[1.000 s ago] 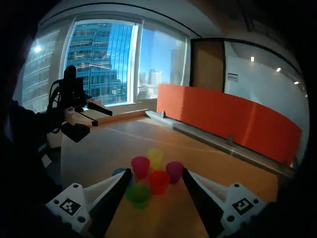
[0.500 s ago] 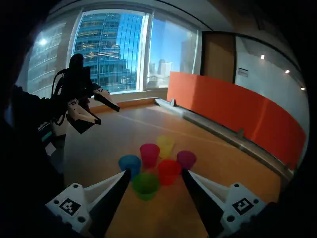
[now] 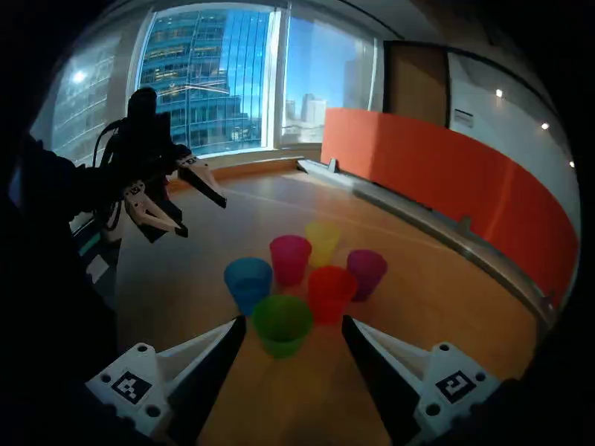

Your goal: Pour water

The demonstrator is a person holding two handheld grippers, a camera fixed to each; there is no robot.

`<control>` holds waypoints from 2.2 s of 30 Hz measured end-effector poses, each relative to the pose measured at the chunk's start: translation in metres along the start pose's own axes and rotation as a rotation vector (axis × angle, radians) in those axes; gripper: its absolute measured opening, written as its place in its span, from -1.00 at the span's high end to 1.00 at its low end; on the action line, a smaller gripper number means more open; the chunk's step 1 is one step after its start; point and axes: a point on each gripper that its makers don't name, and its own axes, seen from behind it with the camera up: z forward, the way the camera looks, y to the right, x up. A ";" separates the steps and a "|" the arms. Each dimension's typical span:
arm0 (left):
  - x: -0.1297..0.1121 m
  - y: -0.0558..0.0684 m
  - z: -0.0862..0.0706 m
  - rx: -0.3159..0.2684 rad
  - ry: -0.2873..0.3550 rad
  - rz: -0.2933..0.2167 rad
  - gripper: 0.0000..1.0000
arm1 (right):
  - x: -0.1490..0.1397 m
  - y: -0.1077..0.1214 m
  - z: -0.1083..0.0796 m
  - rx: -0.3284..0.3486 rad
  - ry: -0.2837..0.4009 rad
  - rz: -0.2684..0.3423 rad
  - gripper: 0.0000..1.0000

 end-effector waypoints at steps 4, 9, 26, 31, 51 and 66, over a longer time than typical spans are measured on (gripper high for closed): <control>-0.020 0.003 0.009 -0.017 -0.040 -0.014 -0.96 | -0.016 -0.004 0.011 0.008 -0.033 -0.004 -1.00; -0.037 0.004 0.020 -0.029 -0.071 -0.027 -0.96 | -0.035 -0.006 0.023 0.008 -0.066 -0.014 -1.00; -0.065 0.007 0.058 -0.061 -0.121 -0.037 -0.96 | -0.066 -0.011 0.065 0.034 -0.113 -0.018 -1.00; -0.071 0.007 0.070 -0.077 -0.135 -0.038 -0.96 | -0.068 -0.012 0.078 0.050 -0.115 -0.013 -1.00; -0.071 0.009 0.098 -0.117 -0.150 -0.046 -0.96 | -0.060 -0.013 0.107 0.071 -0.096 -0.015 -1.00; -0.067 0.012 0.109 -0.134 -0.179 -0.012 -0.96 | -0.059 -0.012 0.111 0.075 -0.093 -0.022 -0.99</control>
